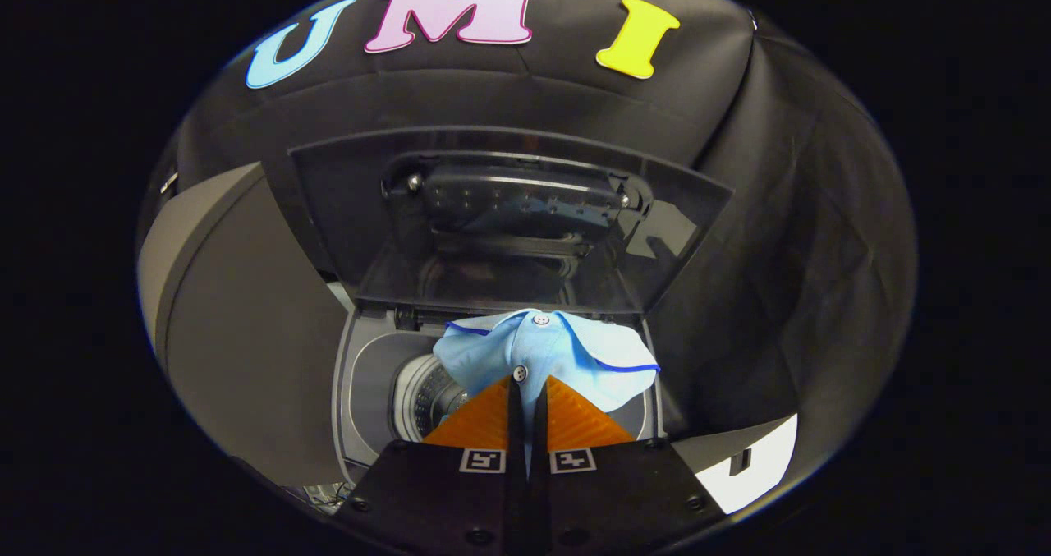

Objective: Put the clothes into the washing machine and then close the washing machine lid.

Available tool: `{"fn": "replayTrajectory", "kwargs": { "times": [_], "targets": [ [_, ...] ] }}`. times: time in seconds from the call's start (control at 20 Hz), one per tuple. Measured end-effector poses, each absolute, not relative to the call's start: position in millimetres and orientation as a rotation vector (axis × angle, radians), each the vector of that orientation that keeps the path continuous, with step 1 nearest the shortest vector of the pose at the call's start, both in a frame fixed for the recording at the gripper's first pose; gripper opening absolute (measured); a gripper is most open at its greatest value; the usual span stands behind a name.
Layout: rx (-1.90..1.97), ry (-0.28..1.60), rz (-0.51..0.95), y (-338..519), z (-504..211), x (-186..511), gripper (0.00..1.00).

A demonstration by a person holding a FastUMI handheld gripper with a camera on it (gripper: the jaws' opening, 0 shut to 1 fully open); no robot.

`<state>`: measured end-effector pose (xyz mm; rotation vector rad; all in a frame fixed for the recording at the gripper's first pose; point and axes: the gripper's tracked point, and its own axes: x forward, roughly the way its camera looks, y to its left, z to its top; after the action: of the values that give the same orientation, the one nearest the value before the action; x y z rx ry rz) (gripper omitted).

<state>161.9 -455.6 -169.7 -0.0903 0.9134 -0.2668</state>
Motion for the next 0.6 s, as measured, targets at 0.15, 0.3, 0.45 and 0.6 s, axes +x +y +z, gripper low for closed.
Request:
{"fn": "replayTrajectory", "kwargs": {
  "times": [0.15,0.3,0.45,0.6],
  "targets": [
    [-0.079,0.955,-0.259,-457,-199,162,0.05],
    [-0.063,0.985,-0.237,-453,-230,165,0.05],
    [-0.059,1.008,-0.229,-453,-259,164,0.05],
    [-0.037,1.023,-0.239,-453,-282,163,0.05]
  ]
}}
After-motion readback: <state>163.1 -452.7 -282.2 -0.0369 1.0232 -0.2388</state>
